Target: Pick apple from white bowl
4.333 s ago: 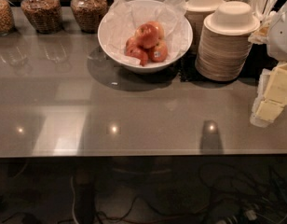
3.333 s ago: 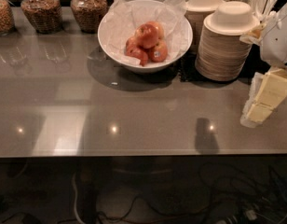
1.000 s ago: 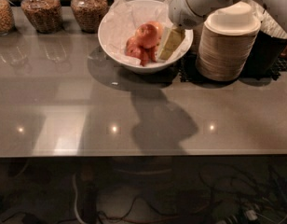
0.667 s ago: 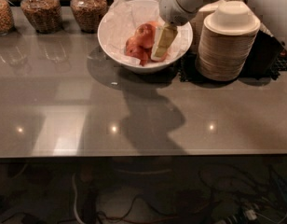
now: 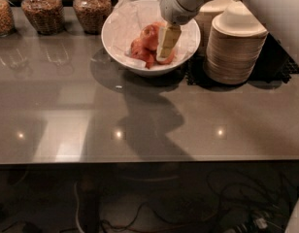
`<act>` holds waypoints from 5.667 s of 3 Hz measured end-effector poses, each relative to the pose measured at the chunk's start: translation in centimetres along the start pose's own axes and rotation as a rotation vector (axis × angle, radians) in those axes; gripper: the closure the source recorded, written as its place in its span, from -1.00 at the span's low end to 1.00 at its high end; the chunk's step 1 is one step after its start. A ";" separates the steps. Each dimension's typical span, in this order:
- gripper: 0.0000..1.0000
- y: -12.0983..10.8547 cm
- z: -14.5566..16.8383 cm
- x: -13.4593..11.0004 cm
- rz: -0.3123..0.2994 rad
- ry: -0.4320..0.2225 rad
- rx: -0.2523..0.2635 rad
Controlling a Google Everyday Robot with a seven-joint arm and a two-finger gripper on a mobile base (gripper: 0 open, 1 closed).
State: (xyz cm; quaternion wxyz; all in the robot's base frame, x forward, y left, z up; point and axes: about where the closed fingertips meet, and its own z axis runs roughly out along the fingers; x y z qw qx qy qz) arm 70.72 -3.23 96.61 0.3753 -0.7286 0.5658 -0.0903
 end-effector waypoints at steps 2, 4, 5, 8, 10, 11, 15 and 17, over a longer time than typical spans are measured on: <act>-1.00 0.7 0.3 1.6 -0.060 0.057 0.022; -0.68 1.3 1.1 3.1 -0.116 0.119 -0.010; -0.66 1.2 1.7 3.6 -0.137 0.133 -0.028; -0.70 -0.2 3.9 3.7 -0.096 0.080 0.007; -0.60 -0.6 5.1 3.8 -0.054 0.038 0.019; -0.24 -0.7 5.6 3.6 -0.050 0.023 0.014; 1.00 -0.8 2.8 3.9 -0.003 -0.020 0.064; 1.00 0.1 -4.0 4.5 0.073 -0.130 0.171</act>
Offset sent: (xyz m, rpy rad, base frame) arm 0.0072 -0.0251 -0.0165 -0.1235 -0.0798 0.0022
